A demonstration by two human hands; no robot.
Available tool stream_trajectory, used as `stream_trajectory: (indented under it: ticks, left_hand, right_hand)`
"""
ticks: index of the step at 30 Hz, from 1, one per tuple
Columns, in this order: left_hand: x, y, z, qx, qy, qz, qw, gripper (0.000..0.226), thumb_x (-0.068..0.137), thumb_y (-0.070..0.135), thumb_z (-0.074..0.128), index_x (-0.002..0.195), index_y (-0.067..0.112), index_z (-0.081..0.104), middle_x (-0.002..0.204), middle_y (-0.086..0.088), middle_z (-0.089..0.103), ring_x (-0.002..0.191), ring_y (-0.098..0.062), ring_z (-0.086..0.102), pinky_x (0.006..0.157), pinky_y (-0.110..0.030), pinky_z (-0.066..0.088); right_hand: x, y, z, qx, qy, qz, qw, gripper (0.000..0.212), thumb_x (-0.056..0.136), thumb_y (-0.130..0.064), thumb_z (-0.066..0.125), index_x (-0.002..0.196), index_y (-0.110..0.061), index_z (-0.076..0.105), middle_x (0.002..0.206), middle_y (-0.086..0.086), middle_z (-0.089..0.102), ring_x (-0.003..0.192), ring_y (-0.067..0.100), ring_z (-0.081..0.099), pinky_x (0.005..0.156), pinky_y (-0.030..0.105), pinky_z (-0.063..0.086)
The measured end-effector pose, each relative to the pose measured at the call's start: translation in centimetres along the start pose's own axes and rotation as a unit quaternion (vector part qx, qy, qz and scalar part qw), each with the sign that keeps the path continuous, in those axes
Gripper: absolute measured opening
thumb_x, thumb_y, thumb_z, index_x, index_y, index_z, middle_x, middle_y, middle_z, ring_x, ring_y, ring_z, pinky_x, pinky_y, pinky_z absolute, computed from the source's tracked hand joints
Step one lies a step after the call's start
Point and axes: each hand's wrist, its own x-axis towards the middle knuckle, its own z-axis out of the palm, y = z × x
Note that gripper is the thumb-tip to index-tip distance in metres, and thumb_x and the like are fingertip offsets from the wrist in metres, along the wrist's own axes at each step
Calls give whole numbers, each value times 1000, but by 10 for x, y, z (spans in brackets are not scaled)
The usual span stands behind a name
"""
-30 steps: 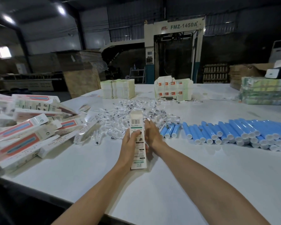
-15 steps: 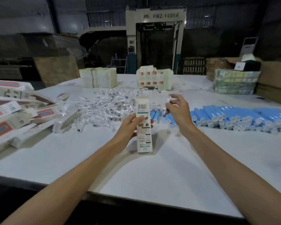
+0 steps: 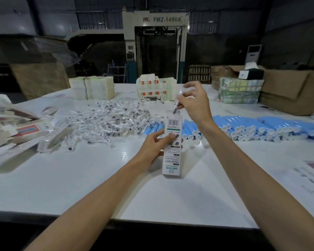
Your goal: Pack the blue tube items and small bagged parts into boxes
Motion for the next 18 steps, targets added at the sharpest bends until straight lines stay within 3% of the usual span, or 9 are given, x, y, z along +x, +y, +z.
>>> stream_trajectory:
  ticks: [2,5,8,12,14,18]
  left_hand:
    - [0,1,-4,9,3,3,1000,31,103,24,73,134,21,71,119,-15,80,112,-38,76,86,-42,63]
    - [-1,0,-6,12,7,8,1000,31,102,27,75,133,21,72,118,-15,80,112,-37,77,83,-39,63]
    - [0,0,-7,18,11,13,1000,29,102,27,75,130,22,73,116,-15,81,109,-35,77,80,-35,63]
    - [2,-2,-9,29,12,22,999,28,102,27,74,130,22,73,114,-14,81,107,-35,78,83,-38,64]
    - [2,-2,-10,32,13,28,999,31,103,27,73,133,21,71,116,-15,80,110,-38,77,89,-46,62]
    - [3,-1,-16,31,23,36,999,33,104,26,72,137,21,69,120,-15,79,113,-41,75,96,-54,60]
  right_hand:
    - [-4,4,4,-47,-36,-6,998,22,94,-11,72,112,-15,59,88,6,72,70,18,74,74,40,64]
    - [-12,9,9,-88,-75,-14,993,20,91,-12,76,106,-15,63,85,2,72,72,6,69,63,20,54]
    - [-19,10,11,-107,-123,-7,987,16,89,-14,76,102,-16,66,79,-4,69,69,6,66,62,26,56]
    - [-22,16,9,-184,-149,-40,971,6,95,-23,71,98,-17,70,103,0,65,104,14,57,91,31,48]
    - [-26,24,8,-205,-163,-40,964,14,101,-25,65,99,-14,74,115,2,56,117,18,49,101,32,41]
    - [-42,39,6,-104,-70,-13,992,16,105,-25,61,118,-20,67,120,-3,56,104,5,58,85,24,47]
